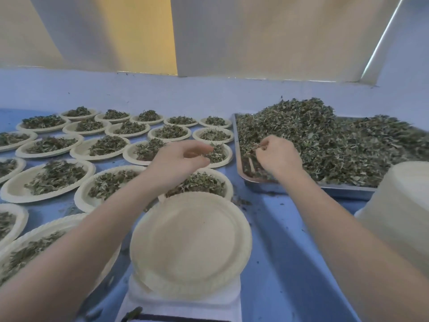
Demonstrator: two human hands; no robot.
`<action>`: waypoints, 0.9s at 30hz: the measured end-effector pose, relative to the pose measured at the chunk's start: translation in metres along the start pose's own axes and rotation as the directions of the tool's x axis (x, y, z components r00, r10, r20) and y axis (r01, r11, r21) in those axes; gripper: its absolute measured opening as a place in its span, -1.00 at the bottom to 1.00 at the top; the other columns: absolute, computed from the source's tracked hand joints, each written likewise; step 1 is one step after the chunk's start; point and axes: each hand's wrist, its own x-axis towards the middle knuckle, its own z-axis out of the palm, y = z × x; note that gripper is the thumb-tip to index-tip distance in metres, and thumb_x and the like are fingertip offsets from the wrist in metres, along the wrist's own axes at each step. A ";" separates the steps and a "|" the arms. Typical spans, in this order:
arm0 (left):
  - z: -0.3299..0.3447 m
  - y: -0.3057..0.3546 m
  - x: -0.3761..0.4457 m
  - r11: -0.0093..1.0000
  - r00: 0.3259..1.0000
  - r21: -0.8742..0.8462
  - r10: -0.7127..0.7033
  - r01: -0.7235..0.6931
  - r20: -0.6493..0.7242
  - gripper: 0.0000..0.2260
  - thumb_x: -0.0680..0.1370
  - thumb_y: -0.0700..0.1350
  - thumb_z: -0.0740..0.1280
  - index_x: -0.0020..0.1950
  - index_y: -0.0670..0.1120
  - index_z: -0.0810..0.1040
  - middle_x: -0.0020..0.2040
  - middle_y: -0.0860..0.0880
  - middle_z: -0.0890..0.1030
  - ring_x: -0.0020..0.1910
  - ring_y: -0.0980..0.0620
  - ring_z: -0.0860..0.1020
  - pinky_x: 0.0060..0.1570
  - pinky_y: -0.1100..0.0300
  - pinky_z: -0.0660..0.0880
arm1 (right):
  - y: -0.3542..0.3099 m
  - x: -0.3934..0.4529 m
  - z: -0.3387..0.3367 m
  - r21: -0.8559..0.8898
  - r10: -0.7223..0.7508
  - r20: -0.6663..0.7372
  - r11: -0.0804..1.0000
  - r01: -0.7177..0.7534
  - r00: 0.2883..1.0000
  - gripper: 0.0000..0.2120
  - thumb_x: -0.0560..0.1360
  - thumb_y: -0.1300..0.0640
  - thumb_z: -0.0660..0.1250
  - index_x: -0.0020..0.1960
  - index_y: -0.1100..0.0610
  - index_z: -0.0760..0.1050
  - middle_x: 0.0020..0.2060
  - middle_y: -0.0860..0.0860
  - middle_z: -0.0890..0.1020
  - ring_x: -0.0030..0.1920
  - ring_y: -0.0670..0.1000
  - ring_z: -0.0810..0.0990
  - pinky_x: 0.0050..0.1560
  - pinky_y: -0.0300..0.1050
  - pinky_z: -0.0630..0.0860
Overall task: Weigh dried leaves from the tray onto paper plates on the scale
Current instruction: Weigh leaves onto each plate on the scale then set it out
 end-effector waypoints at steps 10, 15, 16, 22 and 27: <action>0.038 0.012 0.086 0.927 0.940 0.349 0.011 -0.137 0.341 -0.74 0.53 -0.04 0.30 0.21 0.16 0.53 0.15 0.15 0.56 0.08 0.19 0.50 0.04 0.25 0.37 | 0.062 0.072 0.017 -0.591 0.663 0.151 0.656 -0.470 0.733 -0.13 0.38 -0.21 0.38 0.49 0.21 0.17 0.45 0.21 0.17 0.41 0.33 0.17 0.31 0.33 0.25; 0.042 0.009 0.098 0.931 0.933 0.341 0.000 -0.131 0.360 -0.76 0.52 -0.06 0.32 0.15 0.20 0.53 0.10 0.17 0.55 0.09 0.17 0.49 -0.03 0.30 0.35 | 0.045 0.084 0.021 -0.425 0.315 0.336 0.892 -0.155 0.888 -0.62 0.46 -0.09 0.24 0.09 0.18 0.54 0.01 0.12 0.59 0.04 0.15 0.57 0.15 -0.02 0.48; 0.042 0.008 0.099 0.931 0.932 0.342 -0.004 -0.128 0.362 -0.76 0.52 -0.06 0.32 0.15 0.19 0.53 0.09 0.17 0.55 0.09 0.17 0.49 -0.05 0.30 0.34 | 0.045 0.088 0.020 -0.374 0.270 0.310 0.916 -0.145 0.912 -0.57 0.49 -0.12 0.19 0.17 0.17 0.51 0.05 0.14 0.56 0.05 0.15 0.55 0.11 -0.05 0.47; 0.045 0.008 0.098 0.936 0.930 0.337 -0.032 -0.101 0.367 -0.74 0.53 -0.09 0.31 0.20 0.11 0.54 0.10 0.11 0.55 0.12 0.11 0.50 0.08 0.23 0.37 | 0.048 0.076 0.035 -0.420 0.331 0.451 0.898 -0.131 0.829 -0.21 0.54 -0.37 -0.13 0.50 0.18 0.20 0.50 0.20 0.19 0.46 0.23 0.23 0.40 0.13 0.24; 0.043 0.004 0.094 0.949 0.942 0.307 -0.043 -0.065 0.333 -0.77 0.51 -0.08 0.33 0.13 0.15 0.55 0.16 0.08 0.56 0.13 0.11 0.51 0.08 0.22 0.35 | 0.028 0.066 0.025 -0.357 0.083 0.496 0.927 0.116 0.865 -0.27 0.45 -0.44 0.04 0.52 -0.13 0.12 0.48 0.17 0.20 0.42 0.29 0.25 0.37 0.19 0.26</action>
